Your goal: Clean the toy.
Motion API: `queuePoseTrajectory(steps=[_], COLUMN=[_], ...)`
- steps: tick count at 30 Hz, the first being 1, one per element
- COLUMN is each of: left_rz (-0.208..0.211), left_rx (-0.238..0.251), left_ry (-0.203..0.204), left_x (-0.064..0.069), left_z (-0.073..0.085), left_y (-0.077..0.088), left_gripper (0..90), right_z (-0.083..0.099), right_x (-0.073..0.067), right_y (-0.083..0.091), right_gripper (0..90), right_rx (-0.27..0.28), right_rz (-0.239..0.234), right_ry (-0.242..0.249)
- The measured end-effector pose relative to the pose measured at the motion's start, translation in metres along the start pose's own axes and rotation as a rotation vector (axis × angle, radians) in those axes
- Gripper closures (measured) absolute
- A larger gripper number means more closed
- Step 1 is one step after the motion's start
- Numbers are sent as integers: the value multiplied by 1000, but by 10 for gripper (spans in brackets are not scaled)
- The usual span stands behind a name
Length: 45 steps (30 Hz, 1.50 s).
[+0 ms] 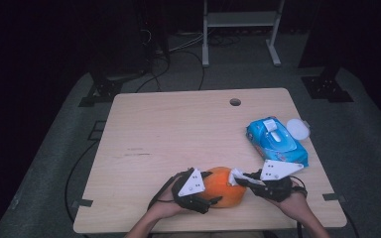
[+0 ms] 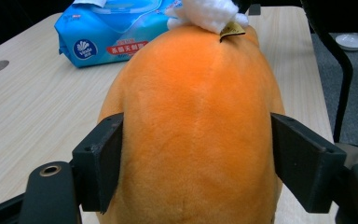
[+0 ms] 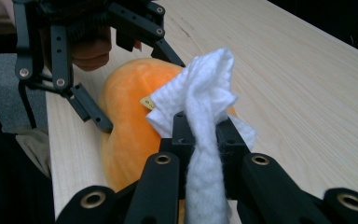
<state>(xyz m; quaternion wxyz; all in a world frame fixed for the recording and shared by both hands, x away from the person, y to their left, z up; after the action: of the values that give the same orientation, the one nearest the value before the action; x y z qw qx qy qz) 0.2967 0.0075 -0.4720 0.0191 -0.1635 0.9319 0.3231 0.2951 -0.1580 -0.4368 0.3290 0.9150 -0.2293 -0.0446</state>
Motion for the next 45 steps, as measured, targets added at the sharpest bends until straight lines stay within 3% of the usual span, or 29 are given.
queuePoseTrajectory(steps=[4,7,10,13,16,21,27,30,33,35,37,41,43,45], left_rz=[16,2,-12,8,18,19,25,20,31,23,3,-18,-5,38], left_rx=[5,-9,-22,-12,-8,-13,-11,-8,-1,-12,-23,-37,-35,-19], left_ry=[35,5,-24,-17,-6,16,16,52,83,40,-22,-104,-97,-48], left_x=[-6,-2,2,3,1,-3,-4,-10,-13,-9,-2,8,9,5], left_z=[4,1,0,0,2,5,7,8,9,7,4,0,-1,-2], left_y=[2,-1,-2,1,3,3,2,4,3,2,0,-1,-1,2], left_gripper=[235,228,215,208,219,222,207,209,209,209,207,204,194,155], right_z=[15,19,8,3,10,26,9,13,28,33,27,7,3,6], right_x=[11,13,5,0,2,5,-3,2,11,12,11,9,6,3], right_y=[0,1,1,1,2,7,6,6,2,-2,-1,4,4,1], right_gripper=[807,807,806,806,807,807,806,806,807,807,807,806,806,807], right_rx=[-52,-54,-32,-18,-41,-103,-51,-52,-107,-125,-110,-24,-13,-35], right_rz=[34,22,17,-3,-24,-17,-37,-45,-13,-11,-9,-17,-29,-22], right_ry=[-21,-44,-6,13,15,16,37,23,-6,-16,-12,-20,-8,8])
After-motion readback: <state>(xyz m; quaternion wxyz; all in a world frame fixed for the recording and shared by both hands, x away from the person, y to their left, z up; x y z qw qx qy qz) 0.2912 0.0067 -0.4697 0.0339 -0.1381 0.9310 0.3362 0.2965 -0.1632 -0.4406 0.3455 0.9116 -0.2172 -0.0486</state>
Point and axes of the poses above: each handheld gripper's, and its own axes: y roughly backward along the jaws, z roughly out of its underside, x roughly to its right, the point moved 7 cm from there along -y, roughly forward along the jaws, and after that the axes turned 9 degrees about -x, right-handed, at the moved point
